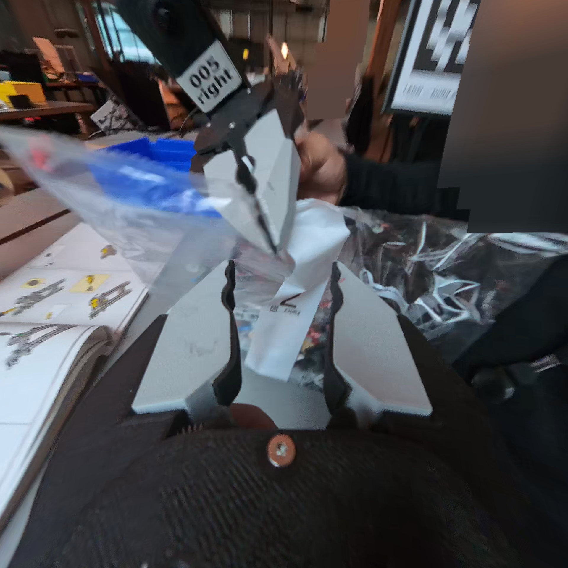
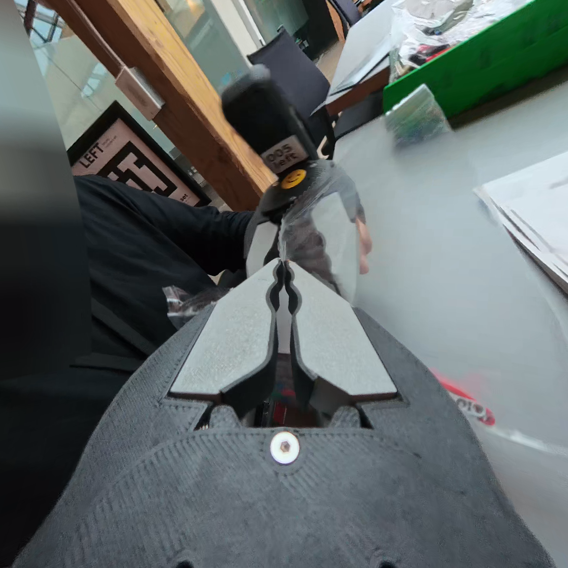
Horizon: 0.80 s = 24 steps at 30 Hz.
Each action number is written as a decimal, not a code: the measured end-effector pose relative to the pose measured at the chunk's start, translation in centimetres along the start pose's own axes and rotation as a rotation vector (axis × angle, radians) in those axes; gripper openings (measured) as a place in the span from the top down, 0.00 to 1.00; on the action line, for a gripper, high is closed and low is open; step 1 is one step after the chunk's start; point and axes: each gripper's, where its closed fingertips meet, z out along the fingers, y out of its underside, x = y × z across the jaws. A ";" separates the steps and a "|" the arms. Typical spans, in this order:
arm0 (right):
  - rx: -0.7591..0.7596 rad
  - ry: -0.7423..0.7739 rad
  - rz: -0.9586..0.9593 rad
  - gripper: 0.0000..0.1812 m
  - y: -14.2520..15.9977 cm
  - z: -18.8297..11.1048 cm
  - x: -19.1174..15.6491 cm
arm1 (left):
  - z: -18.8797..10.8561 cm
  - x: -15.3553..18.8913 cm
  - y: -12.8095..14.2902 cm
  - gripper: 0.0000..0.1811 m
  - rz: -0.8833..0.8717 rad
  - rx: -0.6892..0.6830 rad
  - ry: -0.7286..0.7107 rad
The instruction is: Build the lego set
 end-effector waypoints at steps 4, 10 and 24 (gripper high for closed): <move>-0.008 0.037 -0.066 1.00 -1.8 -0.3 -0.7 | -2.2 -0.7 -3.2 0.83 -0.238 0.196 0.104; -0.034 0.052 -0.054 0.99 -2.3 -0.1 0.1 | -2.4 -1.5 -3.0 1.00 -0.308 0.217 0.101; 0.020 0.278 -0.134 0.70 -0.1 -3.0 2.9 | -3.7 -2.9 -2.6 1.00 -0.392 0.264 0.119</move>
